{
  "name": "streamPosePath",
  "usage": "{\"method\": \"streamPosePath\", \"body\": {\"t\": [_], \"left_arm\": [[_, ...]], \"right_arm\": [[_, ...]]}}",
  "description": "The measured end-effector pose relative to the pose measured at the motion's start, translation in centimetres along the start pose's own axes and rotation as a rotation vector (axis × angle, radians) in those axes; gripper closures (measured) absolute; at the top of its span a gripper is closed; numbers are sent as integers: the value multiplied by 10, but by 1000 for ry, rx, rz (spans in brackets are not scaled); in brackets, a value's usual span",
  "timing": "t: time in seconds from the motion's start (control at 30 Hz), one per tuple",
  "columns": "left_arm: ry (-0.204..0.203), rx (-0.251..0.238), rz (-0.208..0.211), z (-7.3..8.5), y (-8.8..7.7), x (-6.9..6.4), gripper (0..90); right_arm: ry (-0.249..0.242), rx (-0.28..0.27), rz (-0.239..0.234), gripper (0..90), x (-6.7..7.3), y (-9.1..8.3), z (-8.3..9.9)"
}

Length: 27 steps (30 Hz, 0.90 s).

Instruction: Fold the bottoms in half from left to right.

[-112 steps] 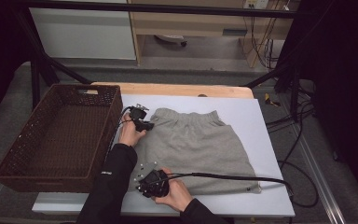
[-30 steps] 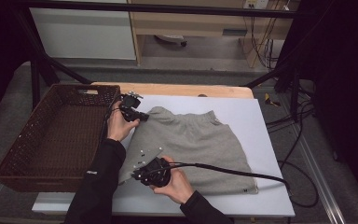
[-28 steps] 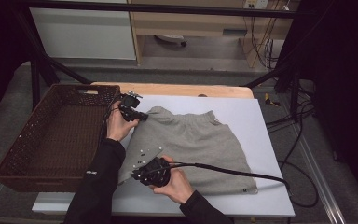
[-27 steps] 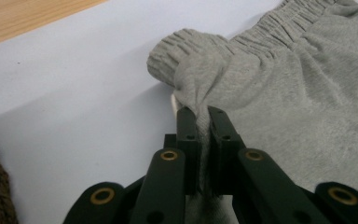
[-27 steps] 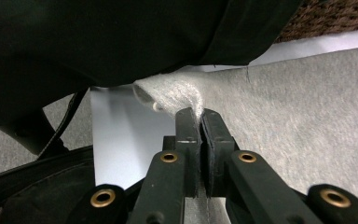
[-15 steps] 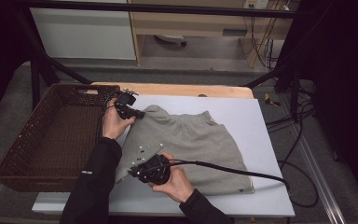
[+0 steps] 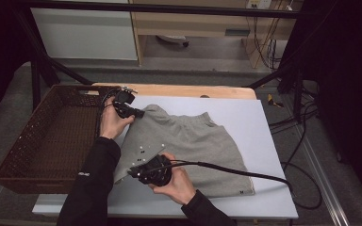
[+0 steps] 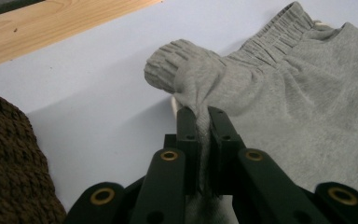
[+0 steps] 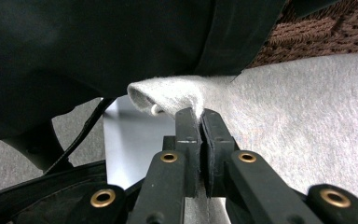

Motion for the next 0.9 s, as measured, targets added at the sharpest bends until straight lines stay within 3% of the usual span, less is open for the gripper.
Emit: {"method": "streamPosePath", "body": {"t": [0.9], "left_arm": [[-14,-23,-23,-2,-29,5,846]], "right_arm": [[-10,-34,6,873,3,-6,-21]]}}
Point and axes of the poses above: each handheld gripper's, and its own axes: y roughly forward along the jaws, z roughly out of its underside, x roughly to its left, the point moved 3 cm from there along y, roughly forward along the jaws, and after that the axes turned 2 degrees about -y, right-handed, at the moved point
